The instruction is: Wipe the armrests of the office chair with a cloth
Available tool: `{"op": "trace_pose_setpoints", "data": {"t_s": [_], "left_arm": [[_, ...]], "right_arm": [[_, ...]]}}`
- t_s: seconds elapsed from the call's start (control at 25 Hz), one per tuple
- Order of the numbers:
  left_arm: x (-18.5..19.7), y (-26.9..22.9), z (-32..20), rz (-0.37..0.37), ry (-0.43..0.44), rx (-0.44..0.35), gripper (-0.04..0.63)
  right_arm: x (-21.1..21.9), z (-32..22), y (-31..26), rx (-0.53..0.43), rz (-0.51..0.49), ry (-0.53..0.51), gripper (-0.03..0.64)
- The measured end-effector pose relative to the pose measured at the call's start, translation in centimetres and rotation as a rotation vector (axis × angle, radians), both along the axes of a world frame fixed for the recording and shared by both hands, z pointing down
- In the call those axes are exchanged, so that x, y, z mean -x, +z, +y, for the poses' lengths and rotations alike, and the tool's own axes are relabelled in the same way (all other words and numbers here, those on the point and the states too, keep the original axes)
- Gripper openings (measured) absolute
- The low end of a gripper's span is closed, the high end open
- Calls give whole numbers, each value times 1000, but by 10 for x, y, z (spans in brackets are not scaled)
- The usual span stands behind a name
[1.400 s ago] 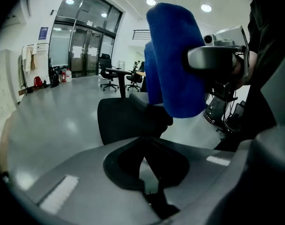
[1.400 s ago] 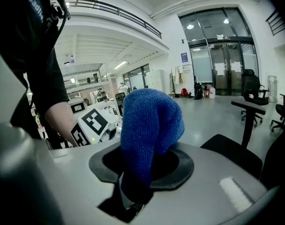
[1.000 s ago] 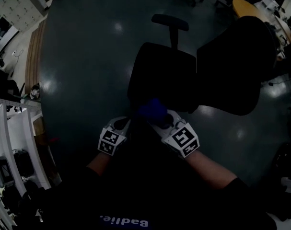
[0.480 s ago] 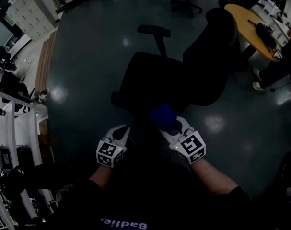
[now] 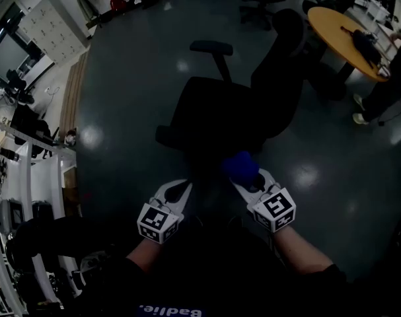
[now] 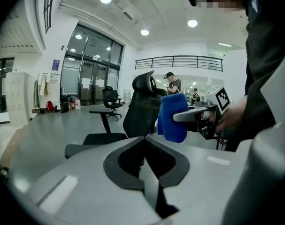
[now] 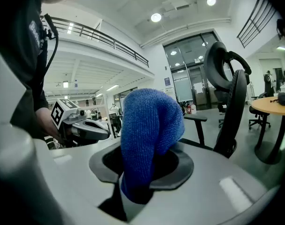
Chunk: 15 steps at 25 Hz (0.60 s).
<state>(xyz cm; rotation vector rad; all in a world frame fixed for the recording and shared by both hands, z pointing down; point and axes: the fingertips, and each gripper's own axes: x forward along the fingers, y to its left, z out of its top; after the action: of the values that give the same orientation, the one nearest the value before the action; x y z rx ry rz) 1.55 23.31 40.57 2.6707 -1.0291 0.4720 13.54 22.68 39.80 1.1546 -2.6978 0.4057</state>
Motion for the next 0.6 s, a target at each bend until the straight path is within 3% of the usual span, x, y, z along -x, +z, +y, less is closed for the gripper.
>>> {"op": "trace_pose_setpoints", "data": {"t_s": [0.24, 0.44, 0.6], "left_arm": [[-2, -18, 13, 63, 68, -24, 18], [22, -38, 30, 122, 124, -1, 18], [35, -40, 41, 159, 190, -38, 18]], "right_arm": [[15, 13, -23, -11, -14, 42, 135], [53, 30, -53, -19, -44, 79, 135], [76, 46, -64, -27, -50, 110, 135]]}}
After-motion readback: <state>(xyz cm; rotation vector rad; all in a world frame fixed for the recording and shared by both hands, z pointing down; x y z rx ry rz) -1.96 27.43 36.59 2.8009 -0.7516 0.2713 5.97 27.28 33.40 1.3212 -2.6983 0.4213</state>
